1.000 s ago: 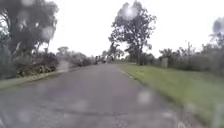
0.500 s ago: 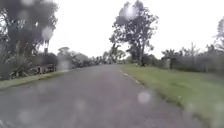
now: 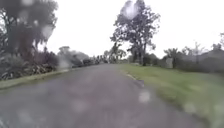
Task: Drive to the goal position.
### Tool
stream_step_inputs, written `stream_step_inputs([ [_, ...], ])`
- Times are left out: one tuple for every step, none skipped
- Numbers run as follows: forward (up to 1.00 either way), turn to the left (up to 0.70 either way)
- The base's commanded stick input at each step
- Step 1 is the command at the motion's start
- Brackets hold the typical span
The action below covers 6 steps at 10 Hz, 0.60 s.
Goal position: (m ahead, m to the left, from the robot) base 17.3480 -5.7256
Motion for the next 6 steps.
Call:
stream_step_inputs([
  [1.00,0.00],
  [1.00,0.00],
  [1.00,0.00],
  [1.00,0.00],
  [1.00,0.00],
  [1.00,0.00],
])
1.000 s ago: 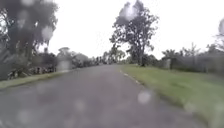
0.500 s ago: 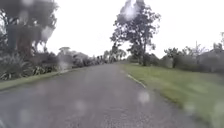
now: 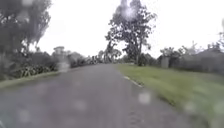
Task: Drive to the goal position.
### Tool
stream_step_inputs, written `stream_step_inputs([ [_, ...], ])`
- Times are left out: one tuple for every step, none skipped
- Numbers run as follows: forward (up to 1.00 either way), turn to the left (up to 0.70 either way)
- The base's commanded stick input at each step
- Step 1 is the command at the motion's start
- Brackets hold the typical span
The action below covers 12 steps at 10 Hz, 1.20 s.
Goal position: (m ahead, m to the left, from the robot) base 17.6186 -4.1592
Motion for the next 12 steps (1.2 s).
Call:
stream_step_inputs([
  [1.00,0.00],
  [1.00,0.00],
  [1.00,0.00],
  [1.00,0.00],
  [1.00,0.00],
  [1.00,0.00],
  [1.00,0.00],
  [1.00,0.00],
  [1.00,0.00],
  [1.00,0.00],
  [1.00,0.00],
  [1.00,0.00],
])
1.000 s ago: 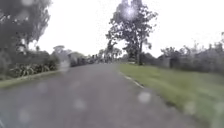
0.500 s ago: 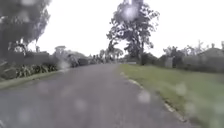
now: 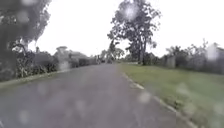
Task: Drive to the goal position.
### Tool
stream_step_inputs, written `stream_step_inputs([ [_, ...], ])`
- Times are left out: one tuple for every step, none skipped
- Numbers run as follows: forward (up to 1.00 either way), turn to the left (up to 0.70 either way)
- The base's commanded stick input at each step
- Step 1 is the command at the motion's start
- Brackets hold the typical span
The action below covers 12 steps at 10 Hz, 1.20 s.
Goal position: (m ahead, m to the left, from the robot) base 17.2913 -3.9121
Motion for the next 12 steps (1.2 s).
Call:
stream_step_inputs([
  [1.00,0.00],
  [1.00,0.00],
  [1.00,0.00],
  [1.00,0.00],
  [1.00,0.00],
  [1.00,0.00],
  [1.00,0.00],
  [1.00,0.00],
  [1.00,0.00],
  [1.00,0.00],
  [1.00,0.00],
  [1.00,0.00],
])
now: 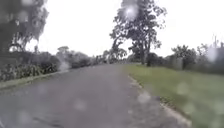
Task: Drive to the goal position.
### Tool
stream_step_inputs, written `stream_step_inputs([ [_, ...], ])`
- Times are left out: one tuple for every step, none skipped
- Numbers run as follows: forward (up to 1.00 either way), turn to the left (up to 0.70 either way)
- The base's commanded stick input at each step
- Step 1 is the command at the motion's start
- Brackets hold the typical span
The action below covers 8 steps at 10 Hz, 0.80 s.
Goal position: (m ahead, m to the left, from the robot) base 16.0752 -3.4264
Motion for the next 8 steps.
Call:
stream_step_inputs([
  [1.00,0.00],
  [1.00,0.00],
  [1.00,0.00],
  [1.00,0.00],
  [1.00,0.00],
  [1.00,0.00],
  [1.00,0.00],
  [1.00,0.00],
])
